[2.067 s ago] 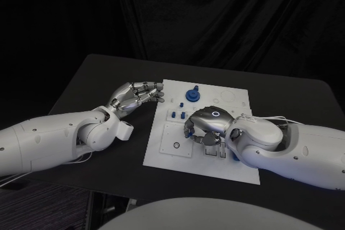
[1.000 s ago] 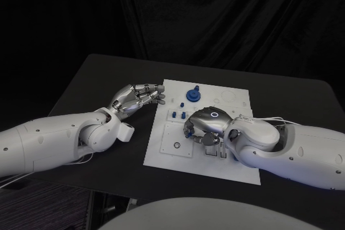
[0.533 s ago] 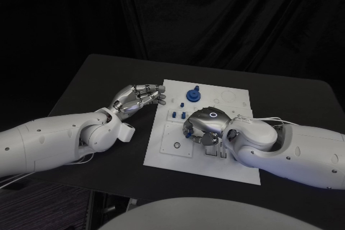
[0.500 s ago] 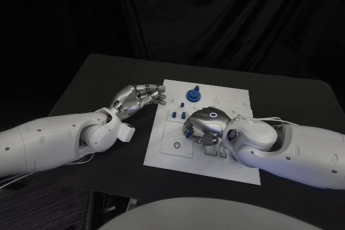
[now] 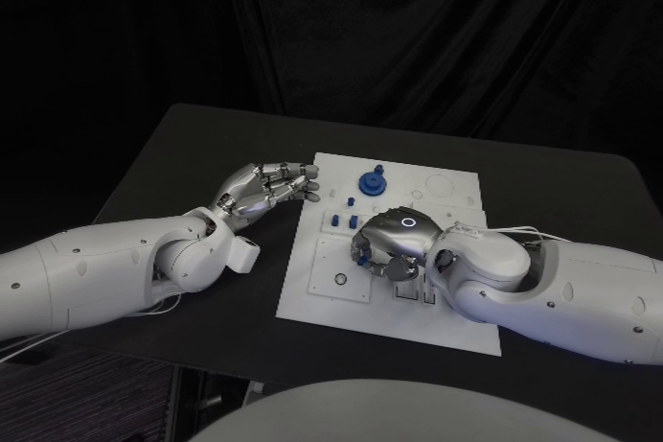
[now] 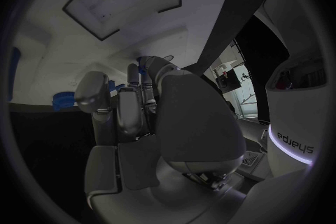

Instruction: Assemble the parts on the task board

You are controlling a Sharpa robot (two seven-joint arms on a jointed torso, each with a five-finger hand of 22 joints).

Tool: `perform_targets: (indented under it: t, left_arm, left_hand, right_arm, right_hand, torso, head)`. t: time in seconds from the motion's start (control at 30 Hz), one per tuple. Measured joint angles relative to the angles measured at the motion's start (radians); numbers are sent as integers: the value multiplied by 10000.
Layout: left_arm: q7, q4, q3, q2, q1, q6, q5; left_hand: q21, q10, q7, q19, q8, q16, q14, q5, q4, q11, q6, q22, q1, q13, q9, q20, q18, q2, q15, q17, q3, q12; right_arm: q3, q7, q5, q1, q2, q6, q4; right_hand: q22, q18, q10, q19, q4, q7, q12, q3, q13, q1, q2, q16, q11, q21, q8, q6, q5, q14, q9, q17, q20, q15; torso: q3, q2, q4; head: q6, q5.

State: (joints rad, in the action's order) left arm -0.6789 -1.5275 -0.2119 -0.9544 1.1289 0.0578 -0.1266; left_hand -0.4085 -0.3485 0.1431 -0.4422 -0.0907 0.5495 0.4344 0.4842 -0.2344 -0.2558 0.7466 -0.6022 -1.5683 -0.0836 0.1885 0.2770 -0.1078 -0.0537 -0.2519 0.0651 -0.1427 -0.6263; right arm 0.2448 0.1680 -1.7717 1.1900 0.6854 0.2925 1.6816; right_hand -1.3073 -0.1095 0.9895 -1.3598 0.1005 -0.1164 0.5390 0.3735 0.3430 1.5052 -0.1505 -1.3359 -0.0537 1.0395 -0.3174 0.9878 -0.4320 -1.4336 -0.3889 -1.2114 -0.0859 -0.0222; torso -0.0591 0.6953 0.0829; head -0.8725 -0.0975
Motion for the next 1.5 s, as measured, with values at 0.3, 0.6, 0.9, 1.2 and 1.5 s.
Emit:
perform_targets:
  t: [0.3, 0.6, 0.9, 1.2, 1.5]
  left_arm:
    - [0, 17, 0, 4, -13, -12, 0]
    - [-1, 38, 0, 17, -34, -24, 1]
    - [-1, 37, 0, -8, -41, -28, 1]
    - [-2, 2, 0, -78, -43, -26, 3]
    - [-2, -88, 0, -126, -44, -20, 4]
  left_hand:
    - [0, 38, 0, 0, 0, 0, 0, 0, 0, -38, 0, 0, 0, 9, 1, 0, 0, 0, 0, 0, 0, 0]
    - [0, 38, 0, 0, 0, 0, 0, 0, 0, -37, 0, 0, -1, 8, 1, 0, 0, 1, 0, 0, 0, 0]
    - [0, 38, 0, 0, 0, 0, 0, 0, 0, -37, 0, -1, -1, 11, -9, 0, 0, 1, 0, 0, 0, 0]
    - [0, 38, 0, 0, -23, 0, 0, 0, 5, -37, 0, -1, -1, 20, -9, 0, 0, 1, 0, 0, -5, 0]
    - [0, 38, 0, 0, -39, 40, 0, 0, 29, -37, 0, -1, -1, 28, -8, 0, 0, 1, 0, 0, -29, -39]
  right_arm:
    - [-6, 7, -5, -22, 10, -89, 2]
    - [6, 20, -6, -36, 23, -269, -3]
    - [-10, 12, -7, -35, 439, -211, 203]
    - [-66, 31, 322, 984, 1490, 82, 837]
    - [-10, 302, 1261, 1908, 2681, -174, 1161]
  right_hand:
    - [0, 0, -288, 293, 136, -179, -358, -33, -143, -213, -204, 240, -137, -460, 793, -957, 853, 188, 341, 256, -107, 188]
    - [-8, -160, -2619, 1117, 710, 424, -789, -1199, -265, -477, -387, 729, -699, -2081, 1974, -2645, 2397, 933, 1276, 983, -539, 609]
    - [-7, -315, -3793, 1374, 1315, 533, -144, -2028, -41, -180, -349, 808, -849, -2772, 2041, -2753, 2713, 1255, 1665, 1273, -594, 641]
    - [-6, -315, -4056, 1325, 1621, 151, 532, -2016, -15, 429, -231, 693, -839, -2724, 1564, -1799, 1577, 1297, 1721, 1259, -642, 671]
    - [-5, -313, -3300, 657, 1714, -112, 526, -1871, -472, 428, -231, 268, -731, -1745, 1538, -1321, 1338, 767, 1817, 806, -630, 695]
  torso:
    - [-1, 2, -6]
    - [0, -6, -12]
    - [3, -13, -15]
    - [8, -20, -16]
    - [13, -31, -17]
  head:
    - [0, -52]
    - [0, -48]
    - [0, -45]
    - [0, 134]
    - [0, 467]
